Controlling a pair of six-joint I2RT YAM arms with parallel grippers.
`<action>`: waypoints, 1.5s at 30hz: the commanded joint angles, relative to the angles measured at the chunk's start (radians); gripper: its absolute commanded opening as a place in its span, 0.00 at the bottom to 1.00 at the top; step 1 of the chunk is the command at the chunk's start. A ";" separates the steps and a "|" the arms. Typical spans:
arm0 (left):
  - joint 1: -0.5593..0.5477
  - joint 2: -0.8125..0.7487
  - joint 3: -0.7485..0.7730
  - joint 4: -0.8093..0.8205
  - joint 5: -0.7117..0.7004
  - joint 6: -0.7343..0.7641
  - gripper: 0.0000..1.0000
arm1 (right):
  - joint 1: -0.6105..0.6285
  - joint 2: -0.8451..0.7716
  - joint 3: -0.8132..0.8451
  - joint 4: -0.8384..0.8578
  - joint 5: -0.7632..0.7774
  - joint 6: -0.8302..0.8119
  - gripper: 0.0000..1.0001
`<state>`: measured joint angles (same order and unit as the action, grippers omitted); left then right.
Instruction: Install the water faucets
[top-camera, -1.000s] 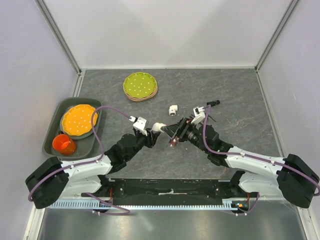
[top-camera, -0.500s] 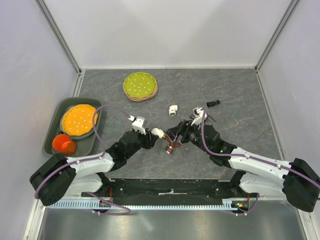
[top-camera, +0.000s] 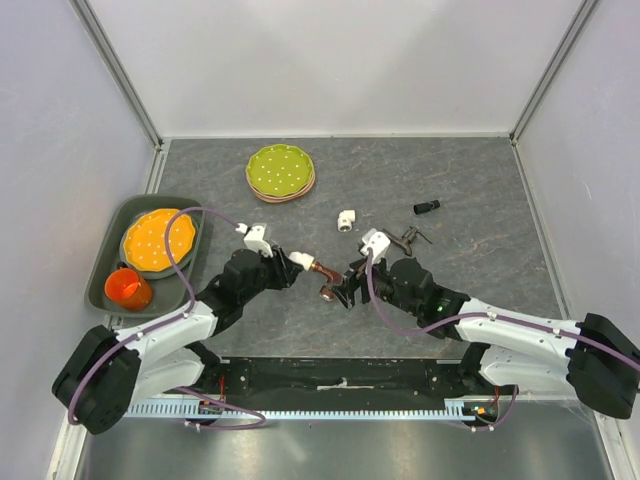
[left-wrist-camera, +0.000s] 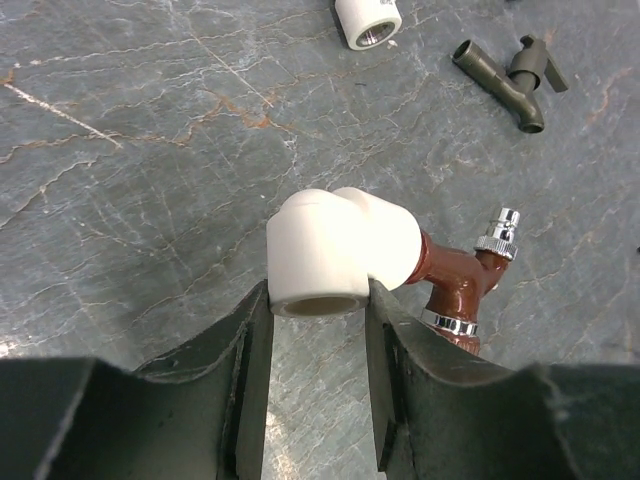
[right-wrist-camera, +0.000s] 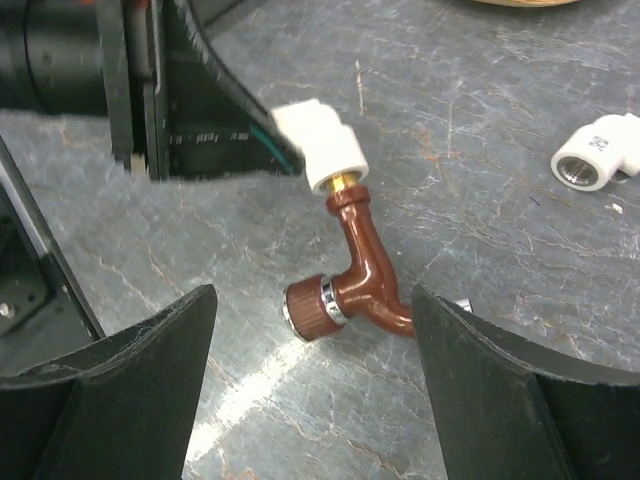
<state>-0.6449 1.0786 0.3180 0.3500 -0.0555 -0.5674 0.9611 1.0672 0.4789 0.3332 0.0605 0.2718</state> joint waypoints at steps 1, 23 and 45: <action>0.066 -0.078 0.055 -0.045 0.124 -0.084 0.02 | 0.060 0.016 -0.002 0.020 -0.027 -0.229 0.86; 0.157 -0.200 0.059 -0.120 0.324 -0.068 0.02 | 0.442 0.247 0.055 0.067 0.631 -0.897 0.97; 0.157 -0.209 0.041 -0.065 0.436 -0.074 0.02 | 0.443 0.487 0.035 0.517 0.793 -1.086 0.86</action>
<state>-0.4900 0.8879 0.3538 0.1936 0.3256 -0.6090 1.4117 1.5757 0.4934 0.7692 0.8402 -0.8425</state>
